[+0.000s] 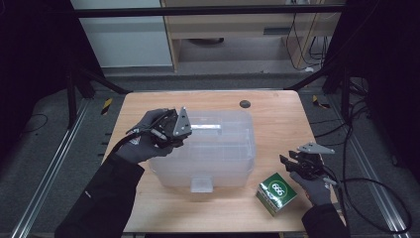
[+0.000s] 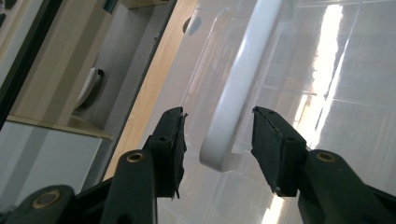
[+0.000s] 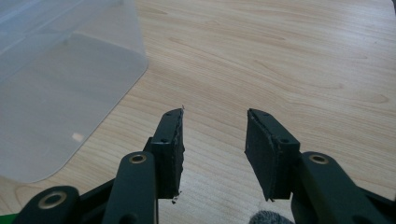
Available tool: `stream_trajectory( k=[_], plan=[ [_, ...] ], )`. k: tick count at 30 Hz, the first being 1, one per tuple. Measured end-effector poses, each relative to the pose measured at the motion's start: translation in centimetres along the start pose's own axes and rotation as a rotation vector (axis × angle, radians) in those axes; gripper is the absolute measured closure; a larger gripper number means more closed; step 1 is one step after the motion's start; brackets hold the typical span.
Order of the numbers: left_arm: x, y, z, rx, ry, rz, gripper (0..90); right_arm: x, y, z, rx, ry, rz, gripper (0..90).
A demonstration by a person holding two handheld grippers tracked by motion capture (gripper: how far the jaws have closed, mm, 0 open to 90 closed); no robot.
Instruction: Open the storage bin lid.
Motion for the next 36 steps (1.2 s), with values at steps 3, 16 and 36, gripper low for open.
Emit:
stream_trajectory(
  k=[3, 16, 36],
  plan=[
    [0.2, -0.3, -0.2, -0.008, -0.011, 0.001, 56.3, 0.1, 0.1, 0.0, 0.001, -0.001, 0.0, 58.0],
    [0.3, -0.9, -0.8, -0.049, -0.09, -0.031, 68.1, -0.6, 1.1, -0.9, 0.025, 0.01, -0.036, 62.5],
    [0.6, -0.8, -1.1, -0.08, -0.178, -0.074, 70.7, -2.8, 2.7, -2.6, 0.073, 0.055, -0.096, 67.2]
  ],
)
Point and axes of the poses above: each handheld gripper's, and its own axes: y roughly backward along the jaws, z roughly out of its underside, x roughly to its right, the point moved 3 cm from there along -y, roughly forward along the jaws, and after that the axes turned 1 degree about -x, right-handed, at the moved point
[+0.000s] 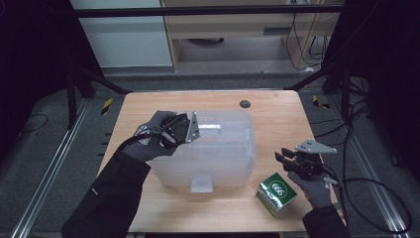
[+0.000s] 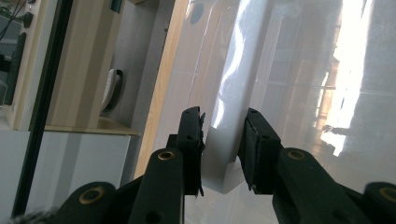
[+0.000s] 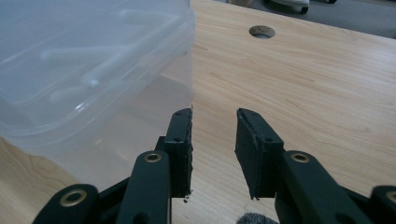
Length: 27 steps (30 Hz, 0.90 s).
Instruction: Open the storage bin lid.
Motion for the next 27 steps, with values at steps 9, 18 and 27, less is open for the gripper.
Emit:
stream_trajectory(
  k=[9, 18, 27],
  plan=[
    [-0.1, 0.0, -0.2, -0.007, -0.022, -0.007, 71.4, -1.6, 0.6, -0.9, 0.007, 0.022, -0.047, 71.1],
    [-0.8, 0.1, -0.4, -0.025, -0.035, -0.027, 71.2, -2.7, 0.8, -1.3, 0.015, 0.046, -0.082, 74.2],
    [-2.0, -0.1, -0.5, -0.017, -0.002, -0.041, 70.1, -3.3, 0.9, -1.1, 0.018, 0.049, -0.106, 86.9]
  ],
)
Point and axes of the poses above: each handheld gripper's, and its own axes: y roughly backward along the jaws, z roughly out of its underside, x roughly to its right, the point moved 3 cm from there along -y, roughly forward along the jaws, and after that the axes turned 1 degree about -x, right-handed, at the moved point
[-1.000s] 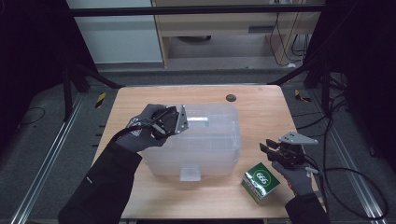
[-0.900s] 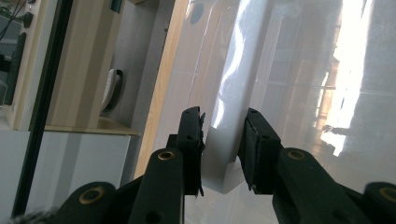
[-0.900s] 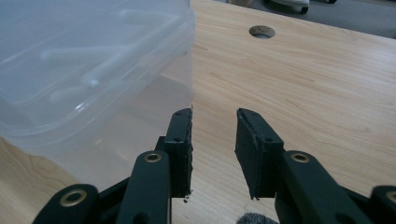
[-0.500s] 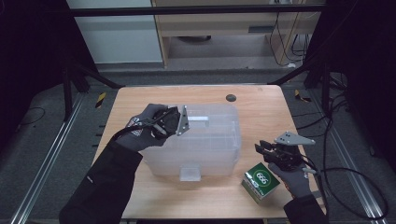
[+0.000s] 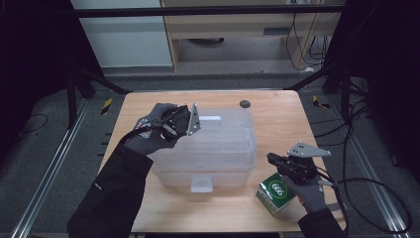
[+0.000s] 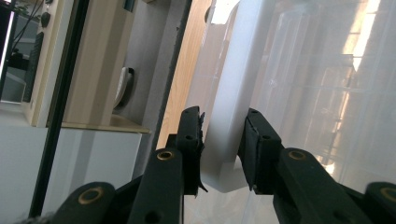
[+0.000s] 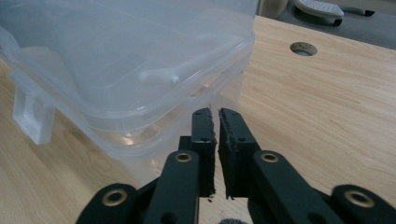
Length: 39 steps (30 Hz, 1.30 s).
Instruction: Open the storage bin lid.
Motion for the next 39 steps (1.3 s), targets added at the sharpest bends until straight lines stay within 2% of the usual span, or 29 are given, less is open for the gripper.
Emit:
stream_trajectory(
  k=[1, 3, 8, 11, 14, 15, 20, 25, 31, 38, 39],
  plan=[
    [-0.1, -0.1, 0.0, 0.007, 0.015, -0.002, 70.0, -0.1, 0.0, 0.0, -0.004, 0.0, -0.004, 88.5],
    [-0.2, -0.1, -0.1, 0.006, 0.016, -0.008, 69.9, -0.2, -0.1, 0.1, -0.004, -0.001, -0.018, 90.0],
    [-0.7, -0.2, -0.1, 0.005, 0.018, -0.022, 69.5, -0.4, -0.1, 0.1, -0.003, -0.009, -0.036, 90.0],
    [-1.0, -0.4, -0.1, 0.013, 0.039, -0.026, 69.3, -0.7, -0.3, 0.2, -0.009, -0.009, -0.054, 90.0],
    [-1.3, -0.4, -0.2, 0.01, 0.042, -0.034, 69.1, -0.9, -0.5, 0.2, -0.011, -0.012, -0.07, 90.0],
    [-1.4, -0.5, -0.2, 0.014, 0.057, -0.035, 69.0, -1.0, -0.5, 0.3, -0.011, -0.016, -0.077, 90.0],
    [-2.0, -0.8, -0.2, 0.017, 0.071, -0.043, 68.5, -1.3, -0.8, 0.2, 0.005, -0.03, -0.099, 90.0],
    [-2.3, -0.9, -0.2, 0.02, 0.095, -0.041, 68.1, -1.6, -0.9, 0.1, 0.029, -0.045, -0.124, 90.0],
    [-2.7, -1.1, -0.1, 0.026, 0.115, -0.022, 67.4, -2.4, -1.3, -0.4, 0.044, -0.02, -0.128, 90.0],
    [-2.8, -1.1, 0.0, 0.036, 0.137, -0.01, 66.8, -2.6, -1.4, -0.8, 0.076, -0.046, -0.15, 90.0],
    [-2.7, -1.1, 0.0, 0.043, 0.155, -0.003, 65.9, -2.6, -1.4, -0.8, 0.073, -0.052, -0.15, 90.0]
  ],
)
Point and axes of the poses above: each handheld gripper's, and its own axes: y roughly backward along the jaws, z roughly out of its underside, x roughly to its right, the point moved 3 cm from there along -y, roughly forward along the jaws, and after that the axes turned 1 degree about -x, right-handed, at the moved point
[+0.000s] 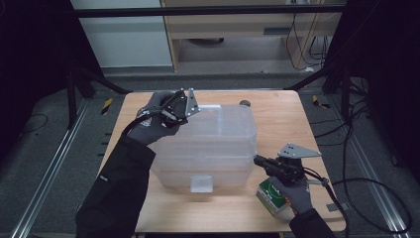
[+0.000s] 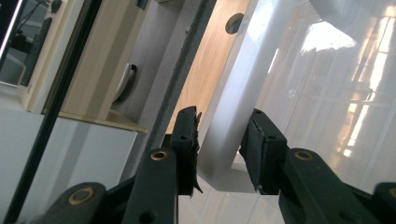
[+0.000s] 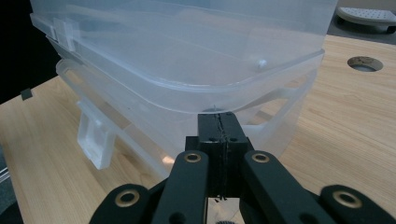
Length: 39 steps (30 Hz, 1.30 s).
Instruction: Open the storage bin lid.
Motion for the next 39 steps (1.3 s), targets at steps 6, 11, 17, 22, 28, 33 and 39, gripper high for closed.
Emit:
stream_trajectory(
  k=[6, 11, 17, 22, 28, 33, 39],
  plan=[
    [-0.1, 0.6, 0.3, 0.035, 0.042, 0.026, 57.5, -0.1, -0.2, 0.1, -0.009, 0.002, -0.002, 90.0],
    [0.0, 2.0, 0.9, 0.095, 0.092, 0.064, 51.4, -0.1, -0.2, 0.1, -0.008, 0.001, 0.0, 90.0],
    [0.0, 3.8, 2.3, 0.149, 0.177, 0.07, 50.7, -0.1, -0.2, 0.1, -0.01, 0.0, 0.001, 90.0],
    [-0.2, 4.9, 3.5, 0.19, 0.249, 0.061, 51.9, 0.0, -0.2, 0.1, -0.013, -0.001, -0.001, 90.0],
    [-0.5, 6.3, 5.6, 0.245, 0.386, 0.021, 55.4, -0.1, -0.2, 0.1, -0.013, -0.003, 0.002, 90.0],
    [-1.1, 7.7, 7.7, 0.294, 0.501, -0.015, 61.4, -0.1, -0.2, 0.1, -0.016, -0.004, 0.001, 90.0],
    [-1.1, 8.9, 9.9, 0.325, 0.615, -0.061, 68.4, -0.1, -0.2, 0.1, -0.017, -0.006, 0.002, 90.0]
  ],
)
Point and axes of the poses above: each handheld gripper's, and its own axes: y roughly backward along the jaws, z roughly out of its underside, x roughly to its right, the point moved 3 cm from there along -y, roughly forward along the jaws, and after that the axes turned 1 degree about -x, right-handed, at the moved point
